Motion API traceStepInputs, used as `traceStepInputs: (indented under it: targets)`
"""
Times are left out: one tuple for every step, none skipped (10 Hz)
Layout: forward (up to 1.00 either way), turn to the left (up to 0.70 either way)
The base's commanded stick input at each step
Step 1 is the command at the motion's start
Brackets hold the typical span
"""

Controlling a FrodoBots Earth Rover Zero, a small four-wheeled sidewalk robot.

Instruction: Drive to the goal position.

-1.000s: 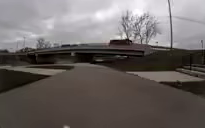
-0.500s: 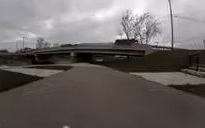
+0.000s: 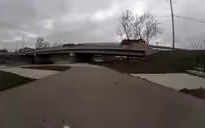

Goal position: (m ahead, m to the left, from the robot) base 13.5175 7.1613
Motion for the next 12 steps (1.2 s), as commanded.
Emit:
traceStepInputs:
  targets:
    - [1.00, 0.20]
    - [1.00, 0.39]
    - [1.00, 0.40]
    - [1.00, 0.40]
    - [1.00, 0.24]
    - [1.00, 0.00]
    - [1.00, 0.00]
    - [1.00, 0.00]
    - [1.00, 0.00]
    - [1.00, 0.00]
    - [1.00, 0.00]
    - [1.00, 0.00]
